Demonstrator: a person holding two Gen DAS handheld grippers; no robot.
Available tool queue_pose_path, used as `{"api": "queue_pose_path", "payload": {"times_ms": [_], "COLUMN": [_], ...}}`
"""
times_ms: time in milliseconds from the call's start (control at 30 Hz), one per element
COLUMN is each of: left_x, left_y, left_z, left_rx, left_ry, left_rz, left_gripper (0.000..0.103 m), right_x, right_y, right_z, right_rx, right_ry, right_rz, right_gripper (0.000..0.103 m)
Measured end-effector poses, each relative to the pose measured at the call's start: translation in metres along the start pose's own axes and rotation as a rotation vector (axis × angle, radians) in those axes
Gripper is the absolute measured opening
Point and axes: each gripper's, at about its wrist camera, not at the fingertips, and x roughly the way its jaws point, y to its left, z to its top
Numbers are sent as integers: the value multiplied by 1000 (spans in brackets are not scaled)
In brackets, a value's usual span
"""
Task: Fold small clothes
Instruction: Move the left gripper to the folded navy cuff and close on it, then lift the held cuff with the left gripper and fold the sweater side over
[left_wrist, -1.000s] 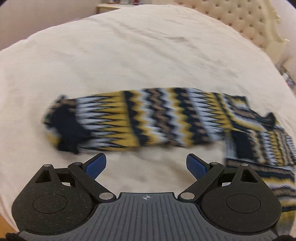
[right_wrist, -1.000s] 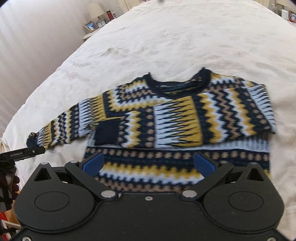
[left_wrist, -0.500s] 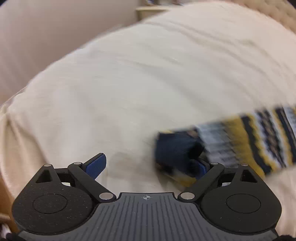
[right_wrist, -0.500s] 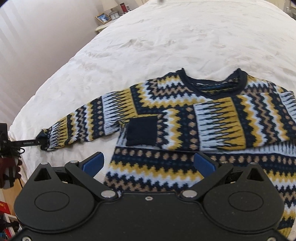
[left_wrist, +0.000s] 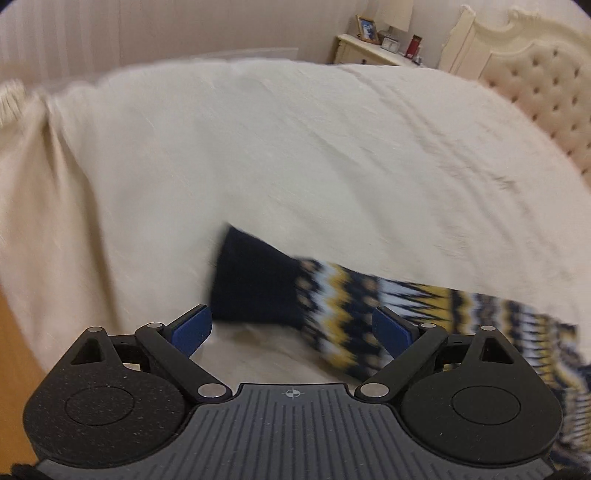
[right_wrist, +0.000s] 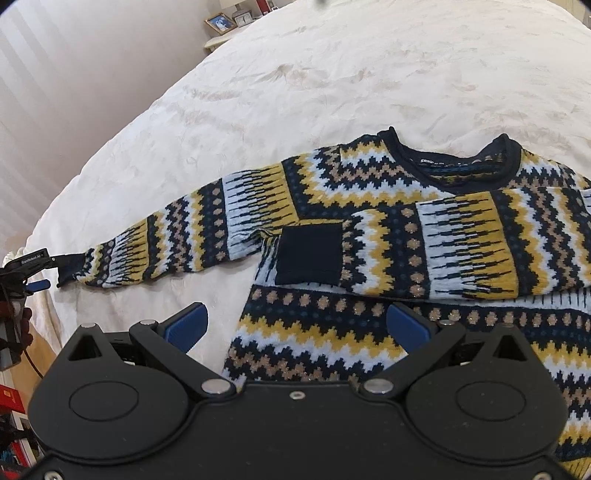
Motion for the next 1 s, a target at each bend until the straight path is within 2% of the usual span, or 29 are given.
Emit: {"api": "queue_pose_path", "payload": {"times_ms": [167,333,500,533,633,700,767,833,867,1000], "left_x": [22,44,62,62,61,60,57,53,50,29], "left_y": [-3,8,7,6,3,3,3,3,2,-15], "left_z": [-9,-3,7,8,8,7,6,6,6,13], "left_rx": [-76,-151,-146,-148,-176,-191,-198,-190,-183,-134], "left_ry": [36,51,83,85,84,86,77,61,47,-7], "left_rz": [-84,-98,-110,-112,-84,-64,-84,-82,-78,-82], "left_gripper": [94,94,92,88,62,56,42,12,5,5], "right_x": [0,-1,-1,-1,-1,0,0,0,-1,-1], "right_y": [0,2,1,0,-1,-3,-6,-9,-11,-16], "right_z": [0,2,1,0,-1,-3,-4,-6,-7,-11], "right_rx": [-11,-20,-15,-14,-8,3,17,28,31,32], "right_ry": [10,10,17,20,30,35,39,44,48,56], "right_rz": [-6,-10,-9,-8,-6,-9,-6,2,8,1], "right_gripper": [103,103,103,103,103,103,103,103,103,103]}}
